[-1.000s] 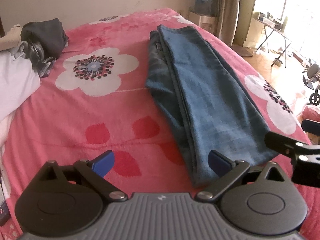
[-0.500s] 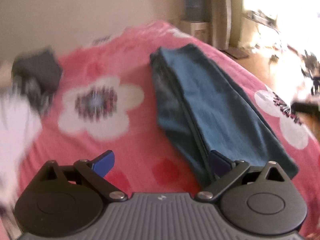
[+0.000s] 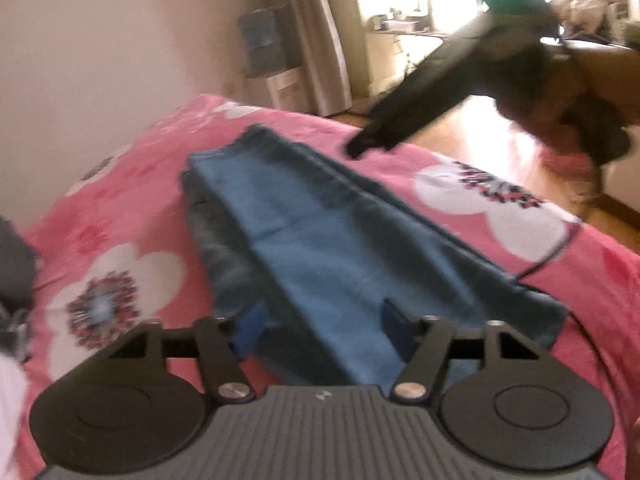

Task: Fold clothes

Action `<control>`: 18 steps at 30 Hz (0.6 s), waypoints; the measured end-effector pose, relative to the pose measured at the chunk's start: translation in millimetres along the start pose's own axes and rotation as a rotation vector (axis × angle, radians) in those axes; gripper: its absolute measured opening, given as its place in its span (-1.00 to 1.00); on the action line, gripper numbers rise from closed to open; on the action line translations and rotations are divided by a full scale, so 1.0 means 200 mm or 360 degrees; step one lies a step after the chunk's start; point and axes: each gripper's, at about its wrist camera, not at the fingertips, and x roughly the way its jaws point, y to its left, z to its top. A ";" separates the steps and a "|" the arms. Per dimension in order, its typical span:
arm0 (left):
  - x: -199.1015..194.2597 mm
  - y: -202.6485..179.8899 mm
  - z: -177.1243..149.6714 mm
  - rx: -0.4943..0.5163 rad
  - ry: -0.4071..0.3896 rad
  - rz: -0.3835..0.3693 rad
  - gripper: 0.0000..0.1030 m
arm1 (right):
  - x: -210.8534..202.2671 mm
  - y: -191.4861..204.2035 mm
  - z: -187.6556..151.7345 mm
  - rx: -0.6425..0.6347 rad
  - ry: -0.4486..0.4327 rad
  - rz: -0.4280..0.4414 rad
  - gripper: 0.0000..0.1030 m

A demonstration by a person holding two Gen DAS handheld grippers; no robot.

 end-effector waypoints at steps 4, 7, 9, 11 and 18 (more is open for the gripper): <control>0.10 -0.06 -0.03 0.0027 0.0030 -0.0119 -0.25 | 0.13 0.01 0.04 -0.0132 -0.0087 0.0088 -0.40; 0.19 -0.08 -0.06 0.0005 0.0129 -0.0186 -0.31 | 0.26 0.01 0.12 -0.0203 -0.0145 0.0090 -0.62; 0.23 -0.08 -0.09 -0.0029 0.0164 -0.0211 -0.32 | 0.39 -0.01 0.18 -0.0211 -0.0173 0.0069 -0.72; 0.24 -0.07 -0.10 -0.0061 0.0163 -0.0222 -0.32 | 0.51 -0.05 0.23 -0.0202 -0.0191 0.0054 -0.77; 0.22 -0.11 -0.16 -0.0057 0.0083 -0.0161 -0.30 | 0.99 -0.17 0.31 0.0036 -0.0132 -0.0043 -0.83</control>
